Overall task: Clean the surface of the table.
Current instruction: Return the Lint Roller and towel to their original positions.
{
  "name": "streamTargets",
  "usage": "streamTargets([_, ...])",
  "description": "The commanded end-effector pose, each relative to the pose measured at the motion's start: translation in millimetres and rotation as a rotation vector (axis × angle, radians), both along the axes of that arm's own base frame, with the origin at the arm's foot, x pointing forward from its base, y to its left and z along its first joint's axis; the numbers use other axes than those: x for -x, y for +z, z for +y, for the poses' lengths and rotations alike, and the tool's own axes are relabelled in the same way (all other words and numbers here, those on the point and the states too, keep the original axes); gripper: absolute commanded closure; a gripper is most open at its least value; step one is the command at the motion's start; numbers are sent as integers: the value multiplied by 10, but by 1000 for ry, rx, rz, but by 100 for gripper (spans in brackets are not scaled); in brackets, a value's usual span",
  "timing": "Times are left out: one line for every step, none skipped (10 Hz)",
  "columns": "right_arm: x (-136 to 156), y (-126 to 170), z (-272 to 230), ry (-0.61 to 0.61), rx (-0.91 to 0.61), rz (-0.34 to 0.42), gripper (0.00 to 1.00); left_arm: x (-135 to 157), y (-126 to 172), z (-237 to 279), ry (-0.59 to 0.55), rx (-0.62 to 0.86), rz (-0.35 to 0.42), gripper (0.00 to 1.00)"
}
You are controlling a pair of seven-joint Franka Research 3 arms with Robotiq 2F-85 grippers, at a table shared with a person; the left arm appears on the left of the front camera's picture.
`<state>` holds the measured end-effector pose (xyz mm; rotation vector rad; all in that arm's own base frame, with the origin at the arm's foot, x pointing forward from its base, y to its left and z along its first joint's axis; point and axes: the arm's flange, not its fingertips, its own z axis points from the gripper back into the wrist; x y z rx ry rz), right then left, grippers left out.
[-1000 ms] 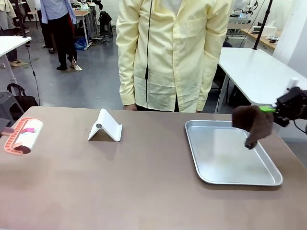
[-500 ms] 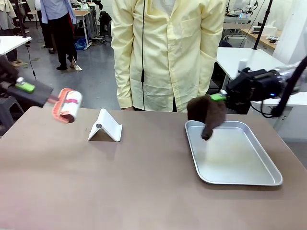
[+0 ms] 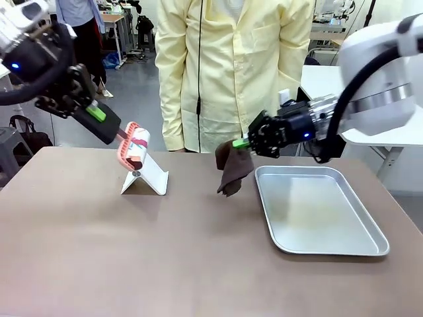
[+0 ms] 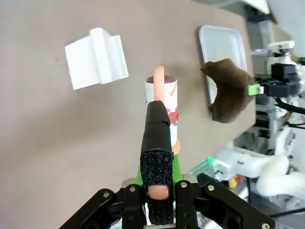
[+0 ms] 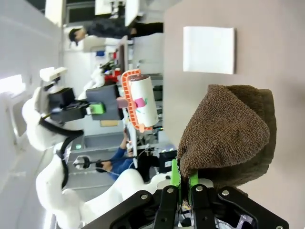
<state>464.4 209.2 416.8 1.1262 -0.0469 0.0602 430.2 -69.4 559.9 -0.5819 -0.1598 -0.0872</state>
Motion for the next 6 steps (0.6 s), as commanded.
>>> streamTargets([-155, -177, 201, -53, 79, 54, 93, -197, -108, -205, 59, -83, 10, 78])
streamTargets([-167, -265, 231, -62, 118, 56, 93, -253, -152, -311, 94, -94, -7, 78])
streamTargets([-187, -362, 254, -73, 146, 70, 93, -307, -203, -434, 98, -112, -17, 78])
streamTargets([-208, -456, 265, -90, 177, 76, 93, -372, -261, -551, 95, -122, -30, 78])
streamTargets([-238, -569, 282, -115, 190, 97, 93, -457, -369, -680, 92, -165, -18, 78])
streamTargets([-273, -653, 289, -125, 212, 107, 93, -541, -459, -777, 81, -192, 2, 78])
